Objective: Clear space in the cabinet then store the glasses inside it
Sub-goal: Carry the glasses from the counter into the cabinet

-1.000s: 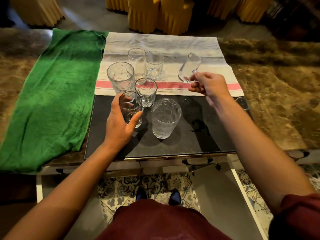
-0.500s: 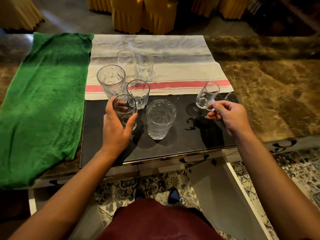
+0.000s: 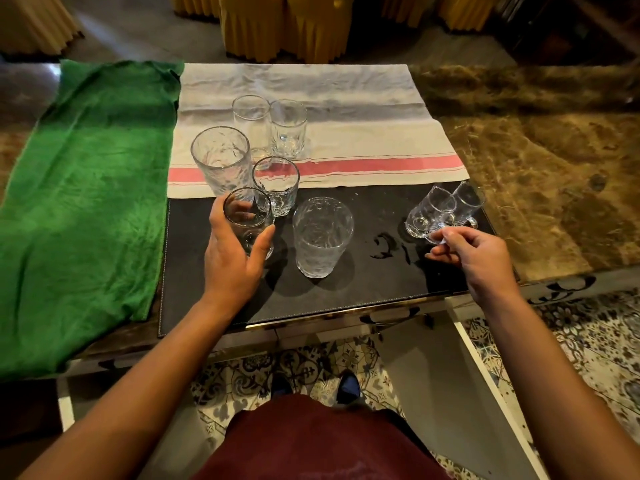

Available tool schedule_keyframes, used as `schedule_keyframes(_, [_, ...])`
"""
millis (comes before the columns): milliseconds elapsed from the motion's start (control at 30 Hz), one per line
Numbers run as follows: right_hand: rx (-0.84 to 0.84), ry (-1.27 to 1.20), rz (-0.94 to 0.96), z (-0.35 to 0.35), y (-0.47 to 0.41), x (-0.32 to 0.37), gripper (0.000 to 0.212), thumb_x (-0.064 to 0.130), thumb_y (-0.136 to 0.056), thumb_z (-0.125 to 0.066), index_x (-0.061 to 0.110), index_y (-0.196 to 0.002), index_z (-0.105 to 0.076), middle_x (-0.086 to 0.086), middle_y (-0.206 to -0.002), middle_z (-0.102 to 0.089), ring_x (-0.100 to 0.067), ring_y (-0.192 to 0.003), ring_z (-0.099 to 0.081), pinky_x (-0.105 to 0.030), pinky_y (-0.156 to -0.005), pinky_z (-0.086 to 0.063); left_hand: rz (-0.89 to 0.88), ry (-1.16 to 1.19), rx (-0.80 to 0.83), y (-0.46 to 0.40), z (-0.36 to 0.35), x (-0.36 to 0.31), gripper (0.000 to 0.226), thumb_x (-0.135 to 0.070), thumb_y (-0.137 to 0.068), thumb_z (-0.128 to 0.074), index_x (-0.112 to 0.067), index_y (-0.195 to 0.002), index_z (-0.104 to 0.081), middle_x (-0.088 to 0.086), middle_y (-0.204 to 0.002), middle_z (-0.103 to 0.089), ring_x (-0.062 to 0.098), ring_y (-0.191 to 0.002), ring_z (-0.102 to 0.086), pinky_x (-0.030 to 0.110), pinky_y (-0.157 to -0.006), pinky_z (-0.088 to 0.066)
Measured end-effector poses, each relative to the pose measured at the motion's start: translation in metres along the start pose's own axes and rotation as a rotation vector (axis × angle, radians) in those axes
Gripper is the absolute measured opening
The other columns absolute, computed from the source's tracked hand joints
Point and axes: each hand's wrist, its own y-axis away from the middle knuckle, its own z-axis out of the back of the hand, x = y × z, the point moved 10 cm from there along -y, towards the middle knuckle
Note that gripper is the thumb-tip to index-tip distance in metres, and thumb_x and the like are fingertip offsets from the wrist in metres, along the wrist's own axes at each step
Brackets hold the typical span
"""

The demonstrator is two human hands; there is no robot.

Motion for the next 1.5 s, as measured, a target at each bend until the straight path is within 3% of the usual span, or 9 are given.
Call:
schedule_keyframes(133, [-0.012,0.000,-0.014,0.002,0.001,-0.003,0.037,0.038,-0.079,-0.071,0.006,-0.098,-0.076,-0.013,-0.101,-0.075,-0.019,-0.078,-0.070,-0.040,-0.081,-0.062,0.001,-0.009,-0.005,0.000,0.000,-0.001,0.075,-0.041,-0.095,-0.061,-0.004,-0.149,-0.024,0.008,-0.127,-0.058,0.019,-0.109,-0.062,0.044,-0.096,-0.053])
schedule_keyframes(333, [-0.195,0.168,0.092,0.016,0.016,0.019,0.011,0.030,-0.093,-0.068,0.023,-0.101,-0.071,-0.005,-0.097,-0.074,-0.026,-0.080,-0.075,-0.036,-0.056,-0.059,-0.006,0.003,0.008,-0.001,0.001,-0.001,0.076,-0.042,-0.095,-0.062,-0.002,-0.148,-0.025,0.008,-0.126,-0.058,0.016,-0.108,-0.063,0.040,-0.095,-0.053])
schedule_keyframes(533, [-0.310,0.422,0.301,0.005,0.036,0.059,0.015,0.040,-0.089,-0.065,0.030,-0.100,-0.067,0.004,-0.090,-0.070,-0.019,-0.077,-0.069,-0.051,-0.069,-0.059,-0.004,0.015,0.002,-0.002,0.003,-0.001,0.078,-0.045,-0.094,-0.062,-0.002,-0.148,-0.026,0.007,-0.126,-0.059,0.015,-0.109,-0.063,0.044,-0.095,-0.053])
schedule_keyframes(667, [-0.059,0.380,0.408,-0.050,0.056,0.088,0.016,0.029,-0.095,-0.066,0.023,-0.110,-0.067,0.005,-0.098,-0.070,-0.013,-0.088,-0.068,-0.041,-0.074,-0.062,0.003,0.032,0.004,-0.002,0.003,-0.001,0.079,-0.049,-0.094,-0.061,-0.004,-0.148,-0.026,0.005,-0.126,-0.058,0.014,-0.111,-0.062,0.047,-0.096,-0.053])
schedule_keyframes(767, [0.145,0.372,0.443,-0.097,0.066,0.099,0.032,0.026,-0.093,-0.069,0.021,-0.124,-0.063,0.009,-0.112,-0.068,-0.006,-0.103,-0.066,-0.028,-0.084,-0.059,0.014,0.024,0.006,-0.001,0.004,-0.001,0.079,-0.050,-0.094,-0.061,-0.006,-0.149,-0.026,0.005,-0.126,-0.059,0.015,-0.111,-0.063,0.047,-0.096,-0.053])
schedule_keyframes(933, [0.386,0.419,0.444,-0.153,0.073,0.092,0.066,0.041,-0.084,-0.077,0.032,-0.142,-0.048,0.015,-0.133,-0.057,-0.001,-0.121,-0.056,-0.021,-0.095,-0.051,0.057,-0.008,-0.005,0.000,0.011,-0.001,0.079,-0.048,-0.090,-0.066,-0.013,-0.149,-0.028,-0.002,-0.130,-0.060,0.009,-0.113,-0.064,0.042,-0.097,-0.054])
schedule_keyframes(1067, [0.426,0.459,0.478,-0.170,0.076,0.088,0.081,0.056,-0.075,-0.077,0.035,-0.145,-0.042,0.020,-0.136,-0.056,0.003,-0.123,-0.054,-0.024,-0.104,-0.046,0.102,0.016,0.033,-0.001,0.014,0.002,0.078,-0.049,-0.088,-0.071,-0.014,-0.148,-0.035,-0.002,-0.132,-0.062,0.012,-0.118,-0.064,0.045,-0.101,-0.052])
schedule_keyframes(1233, [0.428,0.552,0.531,-0.174,0.070,0.091,0.089,0.053,-0.071,-0.083,0.030,-0.146,-0.042,0.018,-0.131,-0.060,0.005,-0.119,-0.055,-0.020,-0.105,-0.044,0.095,0.070,0.027,0.002,0.023,-0.005,0.072,-0.032,-0.086,-0.078,-0.006,-0.143,-0.043,0.002,-0.127,-0.065,0.013,-0.116,-0.066,0.040,-0.103,-0.053])
schedule_keyframes(1500, [0.445,0.562,0.582,-0.180,0.063,0.096,0.084,0.052,-0.065,-0.087,0.031,-0.136,-0.045,0.017,-0.119,-0.062,0.000,-0.109,-0.060,-0.024,-0.100,-0.049,0.136,0.072,0.014,0.033,0.049,-0.011,0.075,-0.040,-0.085,-0.074,-0.007,-0.143,-0.041,0.002,-0.130,-0.064,0.013,-0.117,-0.066,0.028,-0.103,-0.050])
